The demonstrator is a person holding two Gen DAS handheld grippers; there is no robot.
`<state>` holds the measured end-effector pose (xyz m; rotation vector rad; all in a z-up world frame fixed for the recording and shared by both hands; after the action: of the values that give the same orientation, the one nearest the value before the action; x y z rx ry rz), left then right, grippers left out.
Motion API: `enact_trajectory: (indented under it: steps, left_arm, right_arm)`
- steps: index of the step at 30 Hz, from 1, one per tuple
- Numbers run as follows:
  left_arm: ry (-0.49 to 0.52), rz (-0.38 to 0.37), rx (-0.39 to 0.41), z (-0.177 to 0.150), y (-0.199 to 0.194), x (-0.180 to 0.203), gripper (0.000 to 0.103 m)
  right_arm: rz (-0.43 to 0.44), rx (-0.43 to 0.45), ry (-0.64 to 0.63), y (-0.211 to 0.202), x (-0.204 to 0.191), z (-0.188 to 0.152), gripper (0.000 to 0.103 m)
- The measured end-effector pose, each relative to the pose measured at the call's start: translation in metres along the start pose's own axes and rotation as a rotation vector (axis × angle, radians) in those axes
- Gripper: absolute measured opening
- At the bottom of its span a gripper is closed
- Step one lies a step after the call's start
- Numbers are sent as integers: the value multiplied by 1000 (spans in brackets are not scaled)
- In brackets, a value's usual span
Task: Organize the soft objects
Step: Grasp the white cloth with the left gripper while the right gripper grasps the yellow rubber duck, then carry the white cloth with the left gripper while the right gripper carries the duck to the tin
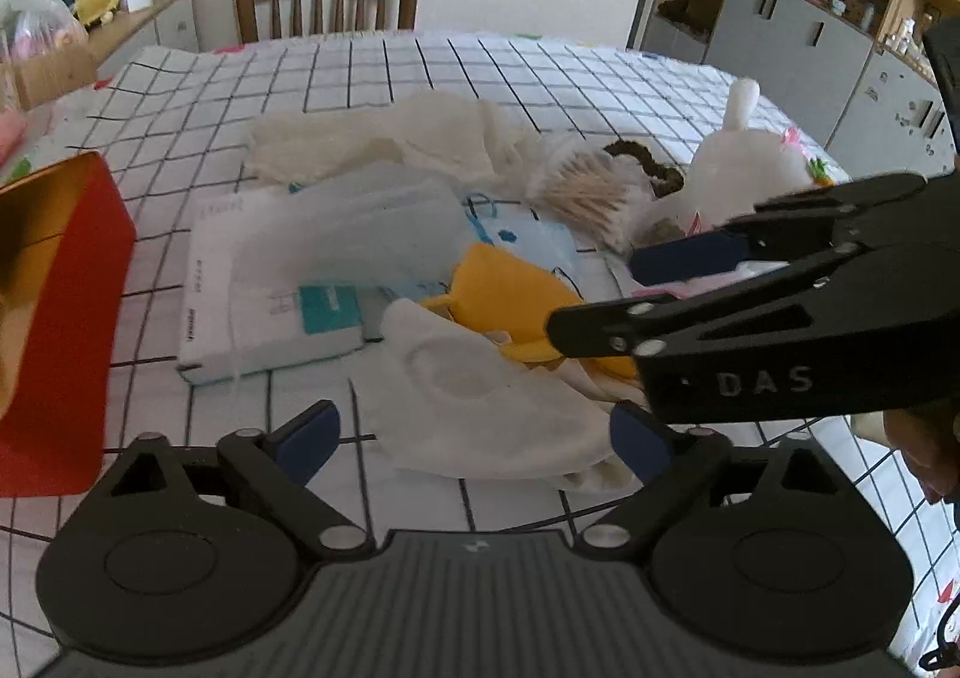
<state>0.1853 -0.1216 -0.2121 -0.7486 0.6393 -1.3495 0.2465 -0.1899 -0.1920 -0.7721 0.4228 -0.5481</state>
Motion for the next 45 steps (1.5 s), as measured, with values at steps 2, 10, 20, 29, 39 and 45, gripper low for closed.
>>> enact_trajectory:
  steps: [2, 10, 20, 29, 39, 45]
  left_arm:
    - [1, -3, -9, -1, 4, 3, 95]
    - [11, -27, -40, -3, 13, 12, 72]
    - [36, -34, -43, -2, 11, 15, 25]
    - [22, -26, -35, -5, 1, 10, 16]
    - [-46, -40, 22, 10, -33, -3, 15]
    - [-101, -39, 60, 29, -58, -23, 14]
  right_arm:
    - [11, -11, -20, 6, -2, 1, 54]
    - [44, -44, -28, 19, -4, -2, 44]
    - [64, -34, 28, 14, -4, -3, 21]
    - [42, 49, 104, -20, 3, -2, 12]
    - [14, 122, 114, -63, 2, 0, 12]
    - [32, 145, 114, -79, -7, 5, 12]
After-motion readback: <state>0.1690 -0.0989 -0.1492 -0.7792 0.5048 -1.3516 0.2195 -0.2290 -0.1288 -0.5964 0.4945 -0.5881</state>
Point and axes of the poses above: each gripper's, at about its wrist camera, not at the fingertips, and y roughly the way its jaws point, x to its right, z to its top, the point moved 10 cm from there along y, roughly the way its jaws point, and after that the axes turned 6 degrees about z, right-handed, at the moved point
